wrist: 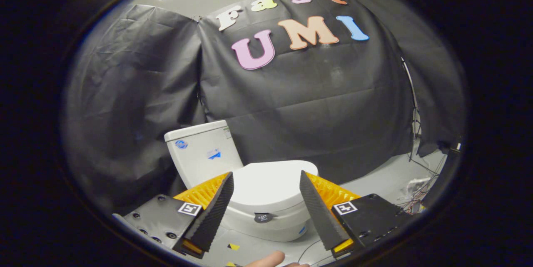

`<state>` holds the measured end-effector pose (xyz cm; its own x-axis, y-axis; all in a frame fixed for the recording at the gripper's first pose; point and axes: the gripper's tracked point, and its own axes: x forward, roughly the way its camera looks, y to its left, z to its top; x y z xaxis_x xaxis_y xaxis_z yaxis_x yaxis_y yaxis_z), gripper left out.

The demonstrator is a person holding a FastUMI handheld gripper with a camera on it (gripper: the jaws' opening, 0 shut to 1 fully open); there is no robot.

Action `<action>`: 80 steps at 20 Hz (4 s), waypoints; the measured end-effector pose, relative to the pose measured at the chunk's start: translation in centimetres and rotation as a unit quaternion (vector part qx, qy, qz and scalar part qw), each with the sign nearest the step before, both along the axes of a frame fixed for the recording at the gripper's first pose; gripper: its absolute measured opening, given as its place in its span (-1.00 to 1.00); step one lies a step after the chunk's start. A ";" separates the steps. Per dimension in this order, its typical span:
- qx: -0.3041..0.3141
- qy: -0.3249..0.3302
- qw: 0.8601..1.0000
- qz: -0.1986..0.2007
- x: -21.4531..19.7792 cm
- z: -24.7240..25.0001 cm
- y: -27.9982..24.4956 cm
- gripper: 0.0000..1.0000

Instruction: Open the toilet lid.

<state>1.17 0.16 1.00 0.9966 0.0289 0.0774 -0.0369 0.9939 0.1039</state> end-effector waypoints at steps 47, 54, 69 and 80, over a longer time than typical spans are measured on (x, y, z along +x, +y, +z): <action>0.338 0.263 0.903 0.038 10.1 -19.6 5.6 -0.85; 0.312 0.260 0.913 -0.027 10.4 -19.1 4.6 -0.84; 0.321 0.211 0.921 -0.072 10.9 -13.6 6.4 -0.87; 0.288 0.201 0.933 -0.079 11.2 -7.0 9.2 -0.90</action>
